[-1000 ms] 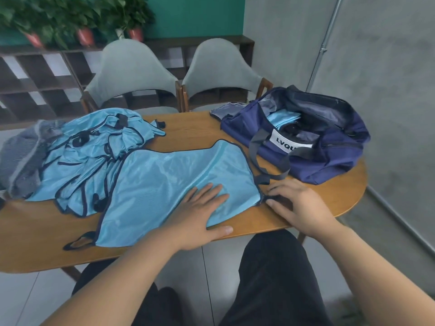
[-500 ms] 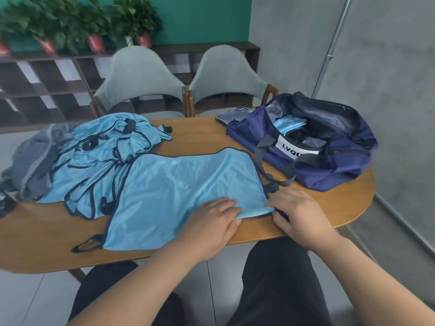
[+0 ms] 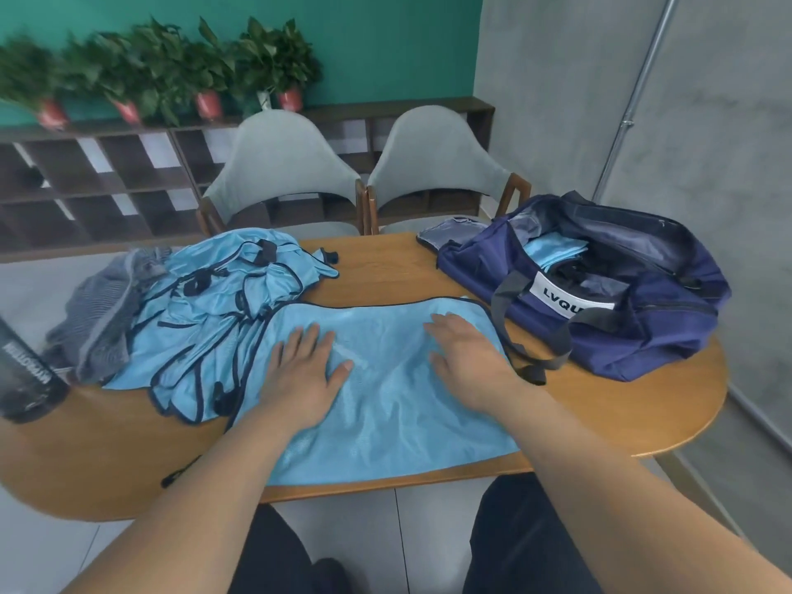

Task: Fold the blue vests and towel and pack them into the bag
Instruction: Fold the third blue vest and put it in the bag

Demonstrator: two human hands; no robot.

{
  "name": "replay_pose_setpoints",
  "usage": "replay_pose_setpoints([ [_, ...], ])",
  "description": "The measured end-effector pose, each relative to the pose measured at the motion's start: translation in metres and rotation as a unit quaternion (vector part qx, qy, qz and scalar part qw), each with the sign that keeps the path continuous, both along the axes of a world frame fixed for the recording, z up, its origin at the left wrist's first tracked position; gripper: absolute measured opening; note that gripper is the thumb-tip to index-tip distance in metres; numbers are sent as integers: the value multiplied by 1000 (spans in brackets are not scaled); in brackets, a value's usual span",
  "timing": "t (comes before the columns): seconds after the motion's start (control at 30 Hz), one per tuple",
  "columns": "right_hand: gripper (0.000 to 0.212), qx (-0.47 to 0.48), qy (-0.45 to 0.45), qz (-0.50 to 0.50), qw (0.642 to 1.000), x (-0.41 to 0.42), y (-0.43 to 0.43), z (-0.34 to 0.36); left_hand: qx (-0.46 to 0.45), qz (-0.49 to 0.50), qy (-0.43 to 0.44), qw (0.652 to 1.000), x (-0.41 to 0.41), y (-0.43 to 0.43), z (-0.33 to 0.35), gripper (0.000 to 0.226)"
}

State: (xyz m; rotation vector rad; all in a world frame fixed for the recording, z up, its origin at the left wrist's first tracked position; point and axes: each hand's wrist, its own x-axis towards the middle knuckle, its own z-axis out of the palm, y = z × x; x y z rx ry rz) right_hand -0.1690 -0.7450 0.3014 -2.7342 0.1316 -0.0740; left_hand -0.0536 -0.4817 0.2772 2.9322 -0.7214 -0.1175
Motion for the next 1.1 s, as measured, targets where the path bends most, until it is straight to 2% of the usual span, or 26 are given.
replay_pose_setpoints([
  [0.13,75,-104,73,-54,990,18,2,-32,16,33,19,999,6,11,-6,82],
  [0.33,77,-126,79,-90,985,-4,10,-36,31,33,41,998,-3,19,0,87],
  [0.43,78,-151,4,-142,978,2,11,-29,-23,34,-38,998,0,15,2,80],
  [0.5,78,-146,-14,-141,979,19,2,-31,-46,43,-92,994,6,11,1,81],
  [0.67,72,-109,40,-98,988,39,-19,-40,10,81,6,997,27,10,-10,89],
  [0.83,64,-92,34,-90,991,36,-20,-41,21,55,-6,998,35,14,-10,90],
  [0.97,46,-34,-39,-47,998,34,-36,-28,-12,20,-52,998,25,8,3,89],
  [1.03,49,-75,-43,-34,996,38,-49,-19,-50,-15,-40,998,6,-11,13,84],
  [1.1,61,-111,-5,-33,993,44,-63,-14,-98,-87,-23,991,-22,-39,20,73],
])
